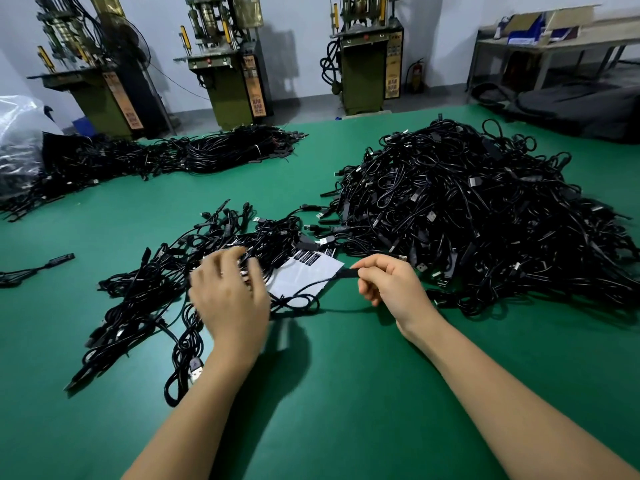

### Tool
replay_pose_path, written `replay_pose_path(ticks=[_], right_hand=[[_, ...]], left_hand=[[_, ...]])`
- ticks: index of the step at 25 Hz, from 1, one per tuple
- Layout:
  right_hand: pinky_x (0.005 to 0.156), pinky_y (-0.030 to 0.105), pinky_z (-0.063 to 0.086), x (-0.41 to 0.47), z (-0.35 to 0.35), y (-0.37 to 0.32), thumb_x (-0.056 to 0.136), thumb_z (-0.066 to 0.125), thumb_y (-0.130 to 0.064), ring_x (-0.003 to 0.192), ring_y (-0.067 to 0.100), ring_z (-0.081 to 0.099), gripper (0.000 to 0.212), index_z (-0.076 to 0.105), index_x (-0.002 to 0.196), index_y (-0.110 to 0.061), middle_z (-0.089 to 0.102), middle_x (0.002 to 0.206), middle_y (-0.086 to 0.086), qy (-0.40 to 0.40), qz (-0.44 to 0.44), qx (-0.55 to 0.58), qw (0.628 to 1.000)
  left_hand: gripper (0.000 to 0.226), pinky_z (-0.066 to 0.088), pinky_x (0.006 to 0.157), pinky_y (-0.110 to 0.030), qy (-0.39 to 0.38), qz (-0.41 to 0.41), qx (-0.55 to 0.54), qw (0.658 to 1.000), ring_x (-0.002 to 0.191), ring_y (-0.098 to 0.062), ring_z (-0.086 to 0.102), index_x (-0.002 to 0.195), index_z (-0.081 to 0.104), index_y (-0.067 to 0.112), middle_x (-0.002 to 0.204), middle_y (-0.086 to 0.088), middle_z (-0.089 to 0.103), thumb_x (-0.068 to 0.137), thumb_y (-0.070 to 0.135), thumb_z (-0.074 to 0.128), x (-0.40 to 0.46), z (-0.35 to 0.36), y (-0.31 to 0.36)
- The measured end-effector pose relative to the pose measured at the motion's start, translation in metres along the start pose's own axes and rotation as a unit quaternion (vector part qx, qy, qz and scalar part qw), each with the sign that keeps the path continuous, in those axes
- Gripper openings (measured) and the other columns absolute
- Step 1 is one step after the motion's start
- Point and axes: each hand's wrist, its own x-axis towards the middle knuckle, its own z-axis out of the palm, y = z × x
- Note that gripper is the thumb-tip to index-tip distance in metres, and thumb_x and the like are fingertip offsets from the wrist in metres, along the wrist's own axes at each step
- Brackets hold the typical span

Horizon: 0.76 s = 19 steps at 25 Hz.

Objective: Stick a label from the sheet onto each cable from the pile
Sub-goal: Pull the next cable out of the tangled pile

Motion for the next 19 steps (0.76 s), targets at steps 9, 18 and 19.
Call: replay_pose_path(ticks=[9, 18, 19], right_hand=[[0.047, 0.011, 0.036, -0.004, 0.007, 0.003, 0.093, 0.053, -0.002, 0.048, 0.002, 0.045, 0.019, 0.063, 0.084, -0.015, 0.06, 0.054, -0.007, -0.073, -0.024, -0.081, 0.994], [0.058, 0.025, 0.051, -0.003, 0.01, 0.014, 0.089, 0.062, -0.01, 0.067, 0.017, 0.06, 0.014, 0.062, 0.08, -0.021, 0.064, 0.073, 0.0, 0.102, -0.076, -0.15, 0.981], [0.061, 0.023, 0.049, 0.0, 0.014, 0.014, 0.087, 0.063, -0.01, 0.068, 0.015, 0.059, 0.014, 0.062, 0.079, -0.022, 0.063, 0.072, -0.004, 0.113, -0.086, -0.194, 0.971]], left_hand=[[0.015, 0.046, 0.073, -0.036, -0.283, 0.159, -0.17, 0.93, 0.083, -0.023, 0.059, 0.107, 0.065, 0.011, 0.089, -0.001, 0.066, 0.094, 0.015, 0.058, -0.026, 0.018, 0.027], [0.013, 0.035, 0.056, -0.032, -0.187, -0.062, -0.082, 0.977, 0.074, -0.017, 0.055, 0.099, 0.054, 0.02, 0.086, 0.007, 0.06, 0.1, 0.026, 0.042, -0.01, 0.018, 0.009], [0.013, 0.032, 0.054, -0.031, -0.191, -0.059, -0.067, 0.977, 0.072, -0.017, 0.054, 0.099, 0.054, 0.021, 0.084, 0.006, 0.059, 0.1, 0.026, 0.042, -0.009, 0.02, 0.007]])
